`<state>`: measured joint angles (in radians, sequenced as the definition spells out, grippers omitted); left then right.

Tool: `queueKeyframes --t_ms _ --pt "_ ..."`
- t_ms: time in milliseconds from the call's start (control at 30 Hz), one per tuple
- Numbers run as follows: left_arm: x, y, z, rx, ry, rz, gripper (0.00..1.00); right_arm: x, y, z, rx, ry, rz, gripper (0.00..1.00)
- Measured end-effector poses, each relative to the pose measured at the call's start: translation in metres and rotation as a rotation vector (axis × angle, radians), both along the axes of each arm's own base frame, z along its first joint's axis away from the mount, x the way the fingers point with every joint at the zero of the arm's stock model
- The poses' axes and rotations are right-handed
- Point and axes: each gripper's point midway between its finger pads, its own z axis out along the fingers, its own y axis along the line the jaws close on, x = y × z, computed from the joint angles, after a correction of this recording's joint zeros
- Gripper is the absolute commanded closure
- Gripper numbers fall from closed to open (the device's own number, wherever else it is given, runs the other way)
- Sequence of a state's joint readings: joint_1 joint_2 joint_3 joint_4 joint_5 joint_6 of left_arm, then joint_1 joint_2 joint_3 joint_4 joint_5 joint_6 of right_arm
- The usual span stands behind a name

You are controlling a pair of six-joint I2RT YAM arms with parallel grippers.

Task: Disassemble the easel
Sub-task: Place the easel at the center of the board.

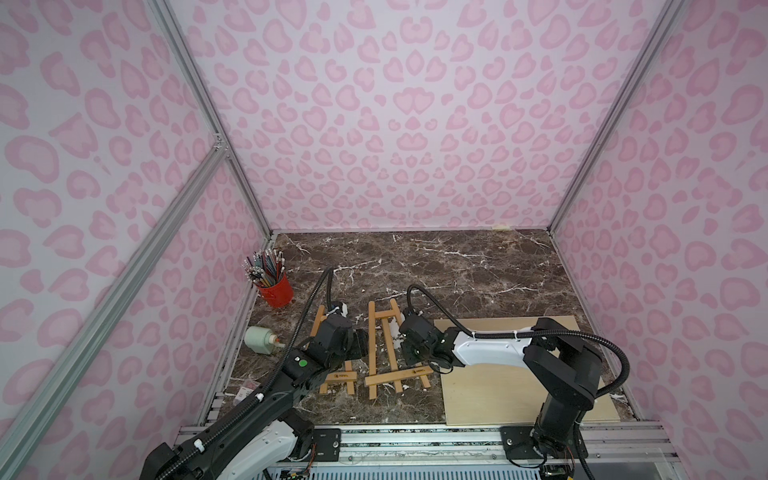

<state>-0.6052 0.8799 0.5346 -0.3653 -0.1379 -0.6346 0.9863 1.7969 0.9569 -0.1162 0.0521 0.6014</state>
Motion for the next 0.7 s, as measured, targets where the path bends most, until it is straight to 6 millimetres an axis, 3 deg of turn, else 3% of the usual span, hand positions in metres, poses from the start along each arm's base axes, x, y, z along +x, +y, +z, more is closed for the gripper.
queueKeyframes --t_ms 567,633,700 --pt "0.0 0.001 0.005 0.012 0.004 -0.005 0.27 0.002 -0.002 0.002 -0.011 -0.001 -0.006 0.7" --pt "0.001 0.001 0.006 0.015 0.001 -0.007 0.26 0.001 -0.003 0.006 -0.006 0.0 -0.005 0.65" --pt "0.002 0.001 0.007 0.019 -0.004 -0.006 0.25 0.003 -0.004 0.015 0.008 -0.01 -0.009 0.55"
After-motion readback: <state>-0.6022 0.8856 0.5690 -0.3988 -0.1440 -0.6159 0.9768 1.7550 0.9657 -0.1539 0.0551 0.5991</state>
